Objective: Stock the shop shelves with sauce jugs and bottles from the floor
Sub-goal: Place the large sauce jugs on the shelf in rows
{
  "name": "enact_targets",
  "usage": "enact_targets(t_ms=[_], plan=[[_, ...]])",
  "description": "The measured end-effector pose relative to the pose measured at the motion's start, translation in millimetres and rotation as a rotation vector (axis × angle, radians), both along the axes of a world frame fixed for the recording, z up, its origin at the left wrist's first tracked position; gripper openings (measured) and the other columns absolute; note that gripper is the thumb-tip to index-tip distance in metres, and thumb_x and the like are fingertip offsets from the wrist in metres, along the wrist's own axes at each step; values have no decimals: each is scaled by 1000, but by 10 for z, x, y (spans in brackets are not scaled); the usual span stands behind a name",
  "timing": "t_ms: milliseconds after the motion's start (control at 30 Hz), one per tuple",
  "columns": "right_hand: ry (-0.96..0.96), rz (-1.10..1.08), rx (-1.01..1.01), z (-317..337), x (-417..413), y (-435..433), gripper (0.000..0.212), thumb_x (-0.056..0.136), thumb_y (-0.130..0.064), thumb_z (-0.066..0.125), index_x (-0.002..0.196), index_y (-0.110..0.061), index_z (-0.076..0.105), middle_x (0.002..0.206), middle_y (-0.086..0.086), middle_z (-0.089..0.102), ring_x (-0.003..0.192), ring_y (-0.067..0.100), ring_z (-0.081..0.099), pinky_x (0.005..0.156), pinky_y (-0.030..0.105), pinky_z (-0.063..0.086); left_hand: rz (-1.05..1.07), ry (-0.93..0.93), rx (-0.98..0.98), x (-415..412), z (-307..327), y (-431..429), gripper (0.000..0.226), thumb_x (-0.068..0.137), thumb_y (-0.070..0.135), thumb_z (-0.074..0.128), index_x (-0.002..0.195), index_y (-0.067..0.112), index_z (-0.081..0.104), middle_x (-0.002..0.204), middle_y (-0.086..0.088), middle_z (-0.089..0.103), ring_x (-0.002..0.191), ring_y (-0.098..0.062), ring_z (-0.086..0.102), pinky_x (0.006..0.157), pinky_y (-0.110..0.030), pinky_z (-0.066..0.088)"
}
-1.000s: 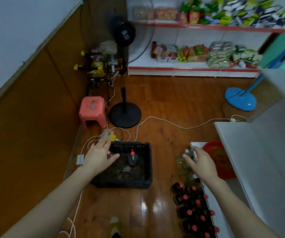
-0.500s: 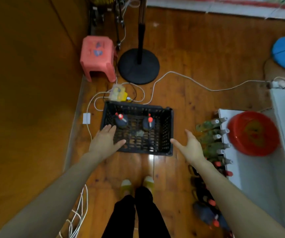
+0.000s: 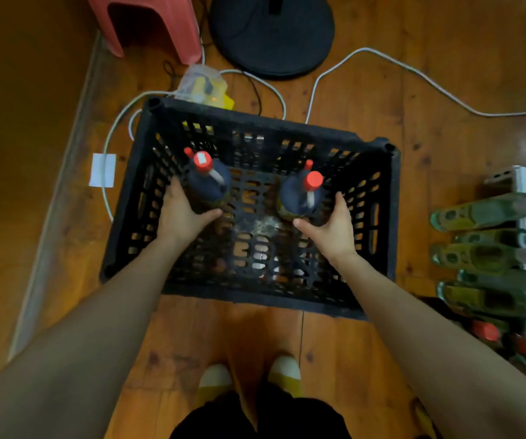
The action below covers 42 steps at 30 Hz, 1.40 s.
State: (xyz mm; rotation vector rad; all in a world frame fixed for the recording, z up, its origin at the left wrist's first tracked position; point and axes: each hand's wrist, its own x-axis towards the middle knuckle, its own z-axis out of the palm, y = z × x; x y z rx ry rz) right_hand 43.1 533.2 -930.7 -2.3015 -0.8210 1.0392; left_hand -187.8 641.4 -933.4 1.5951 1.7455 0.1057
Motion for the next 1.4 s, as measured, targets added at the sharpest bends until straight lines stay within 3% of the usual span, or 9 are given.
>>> enact_targets(t_ms=[100,233,433,567,800,967,1100,1233,1400], plan=[[-20,31,69,-400,15,179,110,67,-34,81,148,-13,9,155,6,17,142,21,19,113,31,20,79,-63,37,107,-419,159,117,65,35,82,149,10,3,155,-12,15,142,-27,16,114,-39,21],[-19,32,160,-727,35,308,113,59,-40,84,146,-16,17,152,5,23,140,21,23,115,43,26,116,-189,129,222,-733,309,124,55,38,87,148,16,9,153,-8,21,141,-25,20,115,-43,23],[-67,43,284,-861,85,358,89,64,-28,83,137,-10,35,137,10,41,128,23,40,106,41,37,162,-201,234,273,-833,338,100,61,29,85,141,13,27,140,-10,38,131,-25,35,108,-37,33],[-66,36,282,-639,69,259,86,64,-29,83,135,-10,38,134,9,47,125,23,44,105,41,39,213,-198,203,294,-536,233,102,62,33,84,143,10,26,141,-10,41,131,-27,38,107,-41,37],[54,-24,299,752,-73,-246,78,66,-21,83,132,-12,41,132,6,48,123,18,45,102,32,40,140,-242,82,162,759,-336,98,62,33,85,141,14,31,137,-6,47,126,-26,45,102,-43,41],[90,-121,329,1947,-178,-633,67,65,-15,83,121,-20,47,109,-21,52,101,-10,47,82,-1,38,69,-270,23,113,2022,-752,97,46,48,82,129,16,44,124,-4,57,115,-23,53,93,-41,46],[75,-185,322,2868,-220,-963,69,62,-18,85,120,-21,49,110,-15,56,106,-2,51,86,8,42,68,-285,-1,92,2967,-1010,95,37,53,77,120,14,50,115,-3,61,108,-23,56,88,-44,48],[24,-261,346,3797,-208,-1396,72,61,-19,86,123,-17,49,110,-12,55,107,-1,50,83,3,41,-8,-315,-11,156,3847,-1264,76,49,26,90,113,15,51,111,-3,61,107,-25,56,86,-46,48],[-54,-362,397,4845,-123,-2012,68,62,-21,86,120,-20,50,108,-17,57,98,-16,52,80,3,41,-218,-349,44,458,4850,-1520,84,51,27,90,123,15,48,119,-3,59,112,-23,53,89,-42,47]])
